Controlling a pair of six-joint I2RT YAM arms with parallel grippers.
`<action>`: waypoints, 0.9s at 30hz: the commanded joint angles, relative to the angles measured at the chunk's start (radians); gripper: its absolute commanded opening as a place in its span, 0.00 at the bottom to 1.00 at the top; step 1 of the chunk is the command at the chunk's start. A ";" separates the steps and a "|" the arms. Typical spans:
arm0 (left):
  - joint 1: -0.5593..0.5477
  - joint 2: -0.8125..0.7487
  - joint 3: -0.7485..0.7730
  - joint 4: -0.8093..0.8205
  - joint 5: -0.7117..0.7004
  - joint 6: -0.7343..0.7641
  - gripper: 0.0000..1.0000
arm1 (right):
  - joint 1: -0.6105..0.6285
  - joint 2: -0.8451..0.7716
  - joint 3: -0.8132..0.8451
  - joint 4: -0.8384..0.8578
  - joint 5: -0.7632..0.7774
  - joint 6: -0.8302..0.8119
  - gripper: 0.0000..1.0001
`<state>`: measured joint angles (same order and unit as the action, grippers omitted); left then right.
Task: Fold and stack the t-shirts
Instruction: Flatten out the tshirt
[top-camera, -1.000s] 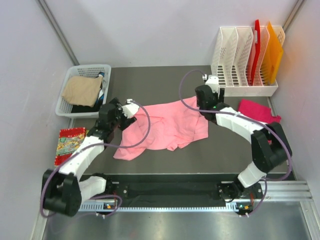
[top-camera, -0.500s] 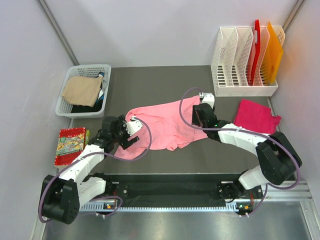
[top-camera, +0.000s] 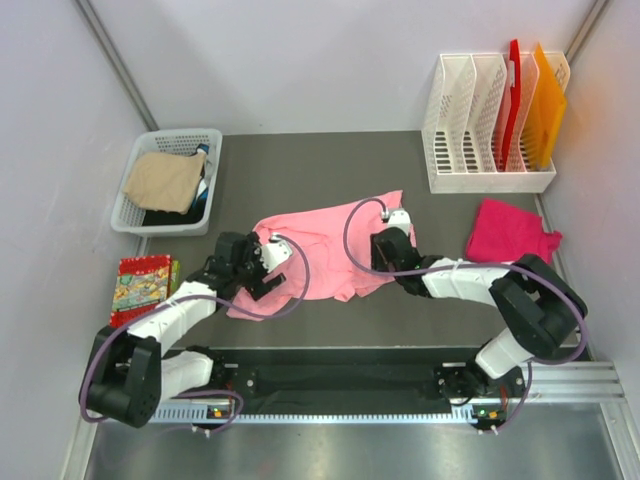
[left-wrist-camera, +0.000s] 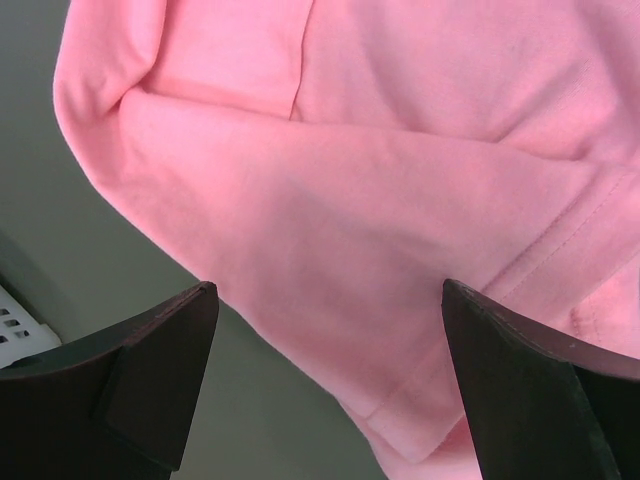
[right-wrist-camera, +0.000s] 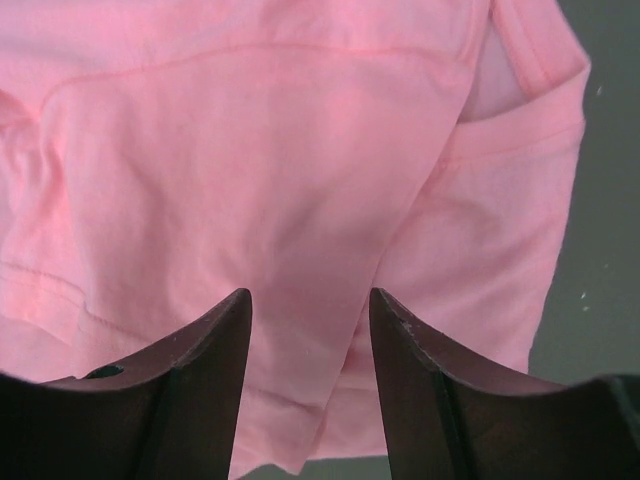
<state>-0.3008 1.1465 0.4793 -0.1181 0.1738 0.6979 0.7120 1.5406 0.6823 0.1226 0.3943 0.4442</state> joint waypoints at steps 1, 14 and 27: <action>-0.030 -0.016 0.056 0.037 0.010 -0.038 0.98 | 0.055 -0.048 -0.038 0.048 0.008 0.044 0.50; -0.127 -0.059 0.053 -0.023 -0.022 -0.063 0.98 | 0.121 -0.031 -0.052 0.054 0.049 0.062 0.43; -0.124 -0.200 0.015 -0.150 -0.148 0.000 0.99 | 0.121 -0.045 -0.050 0.045 0.067 0.054 0.10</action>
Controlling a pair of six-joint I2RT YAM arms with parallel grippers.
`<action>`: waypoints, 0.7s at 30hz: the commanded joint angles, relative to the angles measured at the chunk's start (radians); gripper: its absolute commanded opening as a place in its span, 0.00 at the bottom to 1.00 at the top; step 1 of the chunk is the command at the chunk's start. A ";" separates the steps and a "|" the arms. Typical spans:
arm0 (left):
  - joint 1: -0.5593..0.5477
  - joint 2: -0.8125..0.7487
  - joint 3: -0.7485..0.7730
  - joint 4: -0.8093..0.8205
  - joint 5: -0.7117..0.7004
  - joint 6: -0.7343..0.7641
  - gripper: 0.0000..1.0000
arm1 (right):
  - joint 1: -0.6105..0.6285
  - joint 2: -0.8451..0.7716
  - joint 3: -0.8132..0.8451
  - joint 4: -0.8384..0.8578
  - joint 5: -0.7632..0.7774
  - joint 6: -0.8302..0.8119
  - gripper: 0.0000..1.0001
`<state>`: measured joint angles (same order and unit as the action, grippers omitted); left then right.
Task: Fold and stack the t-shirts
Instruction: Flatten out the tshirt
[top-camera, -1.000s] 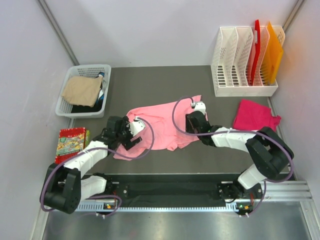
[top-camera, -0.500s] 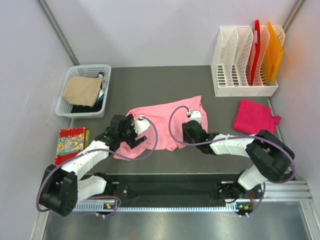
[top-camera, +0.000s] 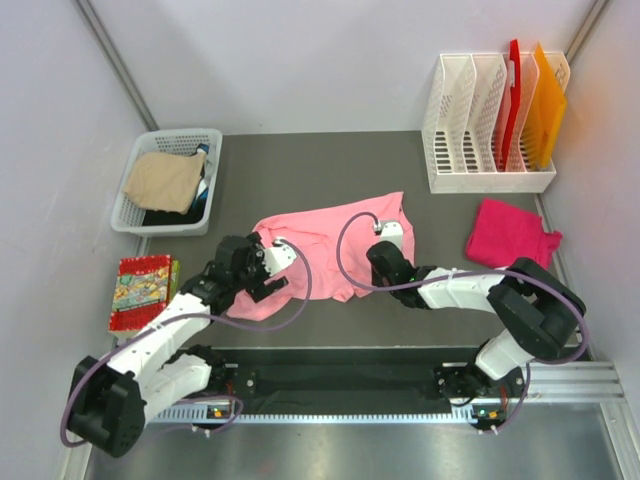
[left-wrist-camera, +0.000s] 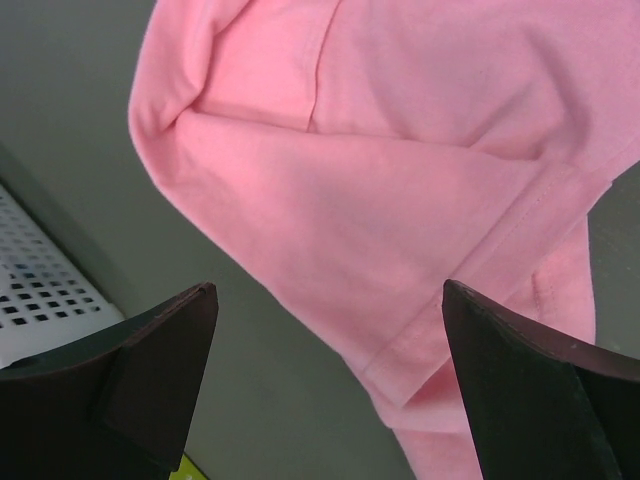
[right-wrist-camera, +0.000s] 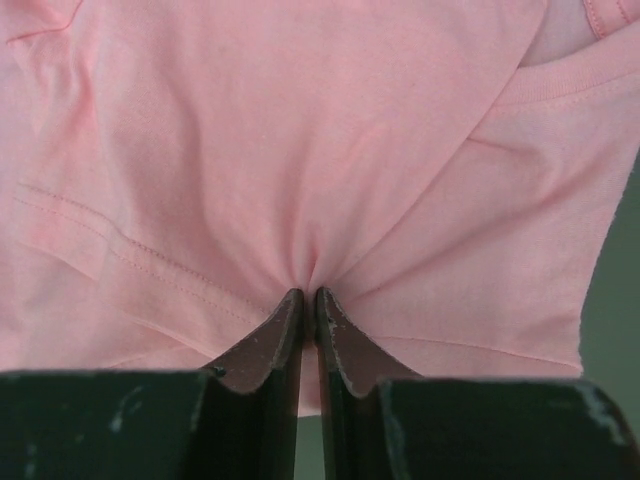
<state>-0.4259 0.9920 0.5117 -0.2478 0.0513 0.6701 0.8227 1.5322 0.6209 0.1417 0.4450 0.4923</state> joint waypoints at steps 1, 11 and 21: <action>0.001 -0.038 -0.021 -0.019 -0.025 0.029 0.99 | 0.010 -0.041 0.011 0.025 0.020 0.006 0.09; 0.001 0.112 -0.068 0.123 -0.119 0.037 0.99 | 0.012 -0.095 -0.013 0.012 0.029 0.003 0.04; 0.003 0.083 -0.064 0.119 -0.137 0.043 0.99 | 0.013 -0.083 -0.007 0.016 0.031 -0.003 0.01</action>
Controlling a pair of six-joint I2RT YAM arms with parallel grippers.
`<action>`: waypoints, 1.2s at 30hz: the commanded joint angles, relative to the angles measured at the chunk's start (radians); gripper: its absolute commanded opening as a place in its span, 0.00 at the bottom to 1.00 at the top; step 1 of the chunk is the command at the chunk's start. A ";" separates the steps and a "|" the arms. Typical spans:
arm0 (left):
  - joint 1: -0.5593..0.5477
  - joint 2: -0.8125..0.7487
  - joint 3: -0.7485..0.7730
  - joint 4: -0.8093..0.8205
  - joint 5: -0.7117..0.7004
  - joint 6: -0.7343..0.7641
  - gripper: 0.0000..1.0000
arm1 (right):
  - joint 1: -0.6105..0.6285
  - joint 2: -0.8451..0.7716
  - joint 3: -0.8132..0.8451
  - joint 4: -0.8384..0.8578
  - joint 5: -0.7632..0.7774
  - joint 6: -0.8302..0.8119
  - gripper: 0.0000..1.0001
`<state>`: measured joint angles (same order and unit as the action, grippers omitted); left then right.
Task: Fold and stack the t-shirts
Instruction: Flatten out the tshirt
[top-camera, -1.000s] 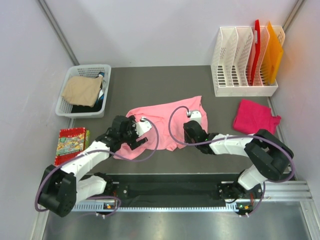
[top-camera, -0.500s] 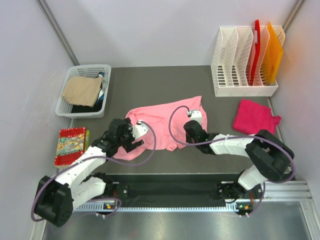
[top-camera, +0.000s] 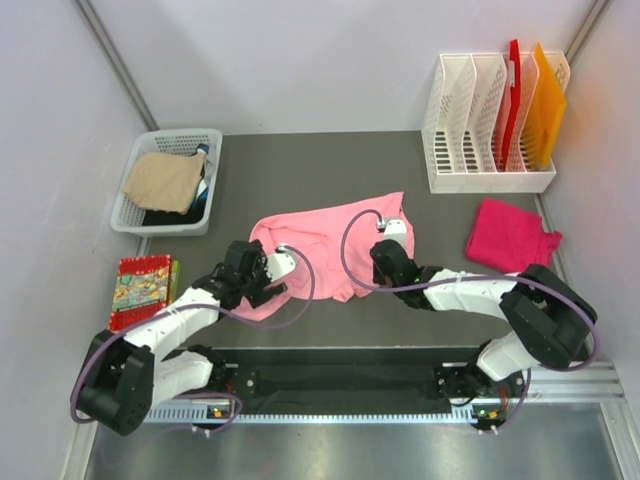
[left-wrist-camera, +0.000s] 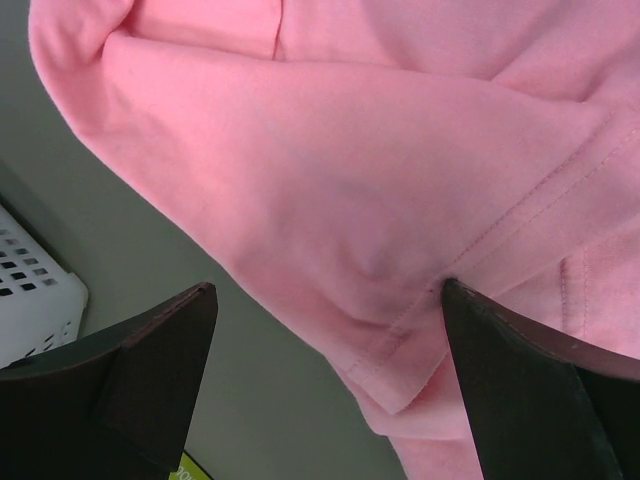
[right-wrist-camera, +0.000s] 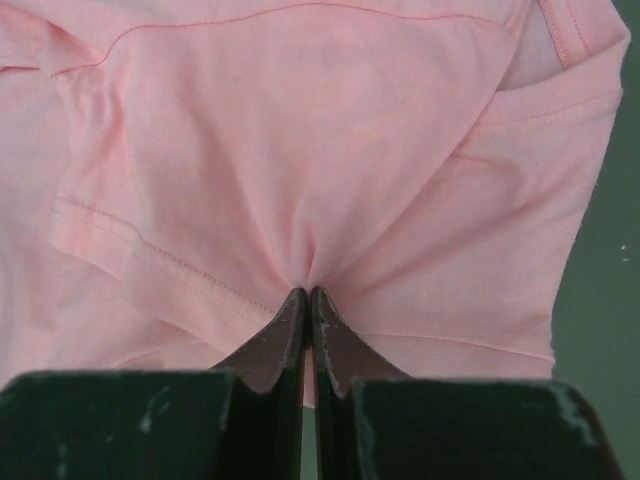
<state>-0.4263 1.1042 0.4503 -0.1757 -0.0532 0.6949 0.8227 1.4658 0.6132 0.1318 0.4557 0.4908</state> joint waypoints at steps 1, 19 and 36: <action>0.001 -0.029 -0.004 0.047 -0.043 0.020 0.99 | 0.012 -0.016 0.000 0.026 0.021 -0.001 0.01; 0.043 -0.057 0.008 0.093 -0.068 0.043 0.00 | 0.012 -0.150 0.046 -0.051 0.080 -0.040 0.00; 0.047 -0.182 -0.036 -0.139 0.047 0.074 0.66 | 0.012 -0.075 0.048 -0.014 0.060 -0.037 0.00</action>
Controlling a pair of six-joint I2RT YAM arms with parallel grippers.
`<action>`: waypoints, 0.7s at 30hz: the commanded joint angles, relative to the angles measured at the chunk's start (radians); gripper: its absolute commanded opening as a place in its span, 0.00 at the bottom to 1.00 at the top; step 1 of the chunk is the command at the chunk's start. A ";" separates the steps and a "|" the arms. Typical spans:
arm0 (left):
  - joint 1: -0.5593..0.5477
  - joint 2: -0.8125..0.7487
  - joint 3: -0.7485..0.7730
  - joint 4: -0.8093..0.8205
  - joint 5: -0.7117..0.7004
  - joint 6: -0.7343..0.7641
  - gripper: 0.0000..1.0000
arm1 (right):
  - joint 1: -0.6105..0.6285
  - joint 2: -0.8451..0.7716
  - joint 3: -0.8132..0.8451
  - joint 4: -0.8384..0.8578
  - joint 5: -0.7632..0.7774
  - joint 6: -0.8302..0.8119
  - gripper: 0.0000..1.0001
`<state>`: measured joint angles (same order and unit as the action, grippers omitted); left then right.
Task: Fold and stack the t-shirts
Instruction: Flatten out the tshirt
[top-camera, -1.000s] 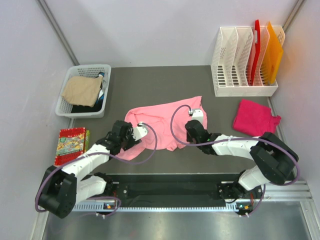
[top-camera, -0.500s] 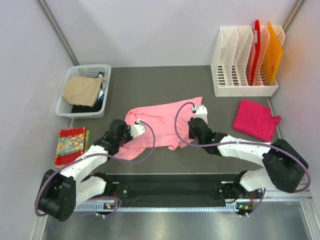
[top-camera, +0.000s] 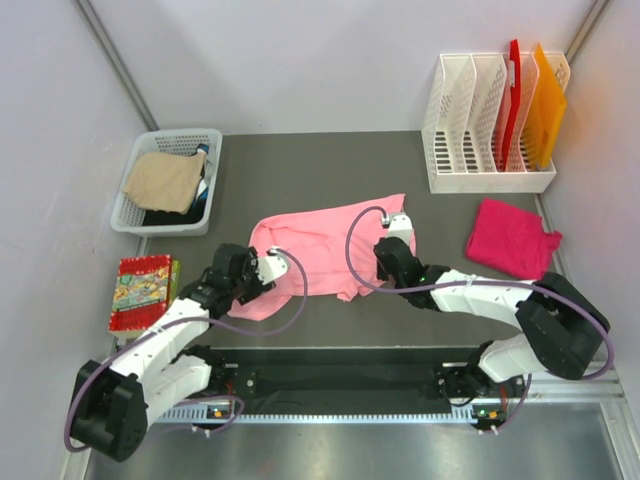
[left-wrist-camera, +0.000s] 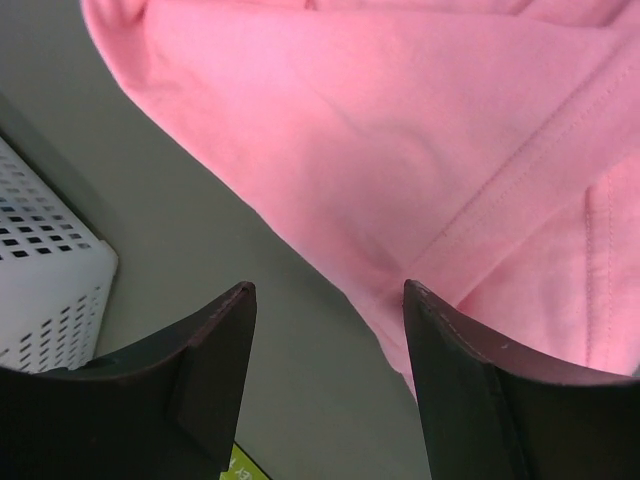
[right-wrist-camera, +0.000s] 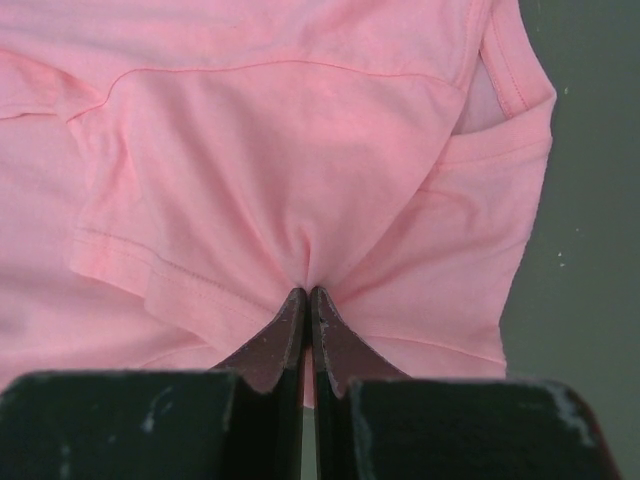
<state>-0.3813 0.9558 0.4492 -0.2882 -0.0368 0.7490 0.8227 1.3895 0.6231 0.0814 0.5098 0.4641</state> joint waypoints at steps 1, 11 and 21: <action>0.001 -0.037 -0.040 -0.028 0.032 0.021 0.66 | 0.013 0.000 0.040 0.037 0.007 -0.010 0.00; 0.002 -0.117 0.005 -0.208 0.155 0.020 0.66 | 0.013 0.005 0.044 0.027 0.010 -0.012 0.01; 0.002 -0.146 -0.043 -0.102 0.152 0.024 0.66 | 0.012 0.008 0.041 0.032 0.007 -0.007 0.01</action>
<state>-0.3809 0.7624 0.4171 -0.4713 0.1158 0.7620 0.8227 1.4021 0.6239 0.0814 0.5102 0.4637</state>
